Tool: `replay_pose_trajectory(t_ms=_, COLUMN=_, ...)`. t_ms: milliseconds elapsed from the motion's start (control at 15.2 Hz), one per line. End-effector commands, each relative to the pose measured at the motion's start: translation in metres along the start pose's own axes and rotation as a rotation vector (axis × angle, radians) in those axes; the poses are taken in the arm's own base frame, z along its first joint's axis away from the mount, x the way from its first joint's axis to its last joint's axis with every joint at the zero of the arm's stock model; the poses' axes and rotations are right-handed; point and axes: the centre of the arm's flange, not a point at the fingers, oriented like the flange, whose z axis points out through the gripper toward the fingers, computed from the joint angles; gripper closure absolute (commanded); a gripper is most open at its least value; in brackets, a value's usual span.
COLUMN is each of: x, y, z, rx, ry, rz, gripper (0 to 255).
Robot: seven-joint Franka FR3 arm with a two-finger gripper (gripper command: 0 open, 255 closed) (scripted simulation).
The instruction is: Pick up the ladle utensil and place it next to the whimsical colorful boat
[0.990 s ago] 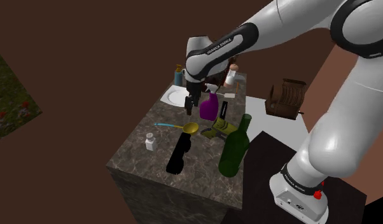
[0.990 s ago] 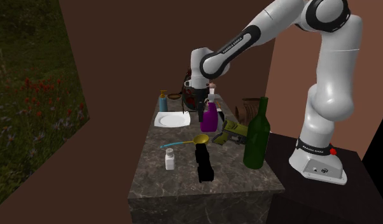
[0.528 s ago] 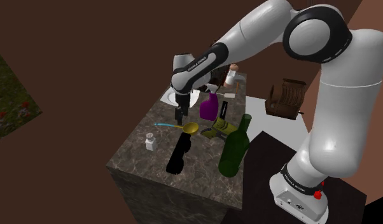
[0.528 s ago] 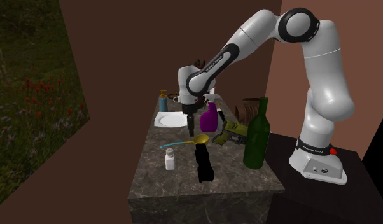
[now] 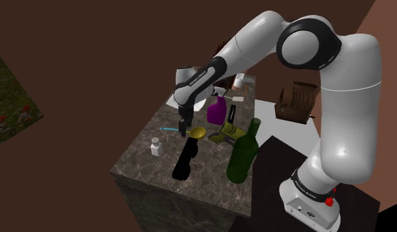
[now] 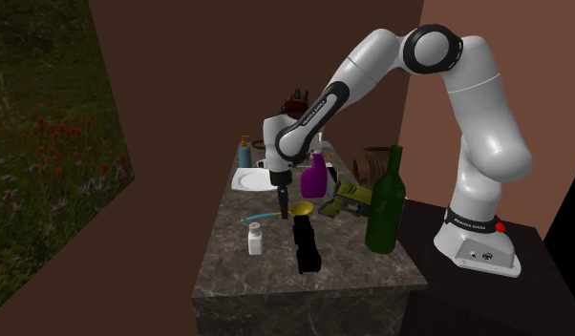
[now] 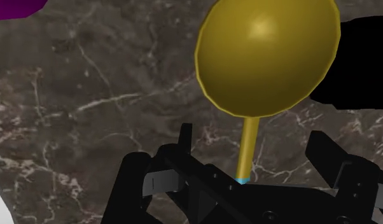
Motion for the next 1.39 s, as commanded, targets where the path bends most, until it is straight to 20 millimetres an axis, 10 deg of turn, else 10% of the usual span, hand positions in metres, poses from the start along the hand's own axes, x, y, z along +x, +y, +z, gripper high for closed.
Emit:
replay_pose_trajectory(t_ms=0, x=0.001, y=0.000, z=0.014, rx=0.000, ry=0.000, rz=0.000, gripper=0)
replay_pose_trajectory(t_ms=528, x=0.001, y=0.000, z=0.014, rx=0.000, ry=0.000, rz=0.000, gripper=0)
replay_pose_trajectory(t_ms=594, x=0.001, y=0.000, z=0.014, rx=0.000, ry=0.000, rz=0.000, gripper=255)
replay_pose_trajectory(t_ms=1320, x=0.000, y=-0.001, z=0.003, rx=0.000, ry=0.000, rz=0.000, gripper=255)
